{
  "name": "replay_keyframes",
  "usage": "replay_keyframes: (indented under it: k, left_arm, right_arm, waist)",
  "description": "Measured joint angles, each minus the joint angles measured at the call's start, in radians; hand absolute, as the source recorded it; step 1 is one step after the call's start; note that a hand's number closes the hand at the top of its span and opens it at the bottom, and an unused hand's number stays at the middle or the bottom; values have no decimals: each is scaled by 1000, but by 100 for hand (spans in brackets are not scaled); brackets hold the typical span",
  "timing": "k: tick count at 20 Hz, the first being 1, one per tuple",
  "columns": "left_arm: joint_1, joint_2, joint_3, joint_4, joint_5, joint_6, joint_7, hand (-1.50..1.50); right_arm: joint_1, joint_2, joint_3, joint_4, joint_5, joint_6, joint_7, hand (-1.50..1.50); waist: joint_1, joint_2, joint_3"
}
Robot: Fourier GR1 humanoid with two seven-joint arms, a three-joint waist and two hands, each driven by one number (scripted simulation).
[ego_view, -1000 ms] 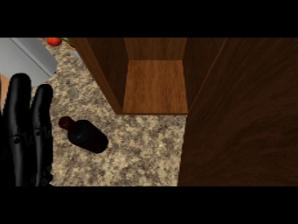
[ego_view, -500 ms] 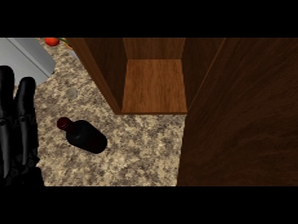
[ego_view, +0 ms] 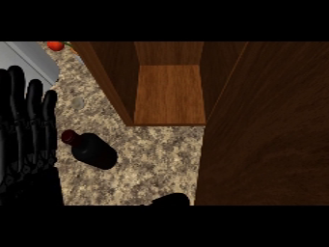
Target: Pick up the wine, place it into the cabinet and close the cabinet
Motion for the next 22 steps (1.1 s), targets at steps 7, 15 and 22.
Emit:
replay_keyframes:
  k: [7, 15, 22]
  left_arm:
    - [146, 32, 65, 76, 203, 88, -155, -150]
    - [322, 100, 152, 178, 395, 185, -428, -150]
    - [437, 129, 215, 276, 600, 209, -689, -150]
  right_arm:
    - [12, -24, -97, 3, -14, 56, -24, -150]
    - [56, -9, -124, 7, -24, 116, -56, -150]
    - [68, -8, -160, 6, -46, 158, -47, -150]
  waist:
    - [-1, 2, 0]
    - [3, 2, 0]
    - [2, 1, -1]
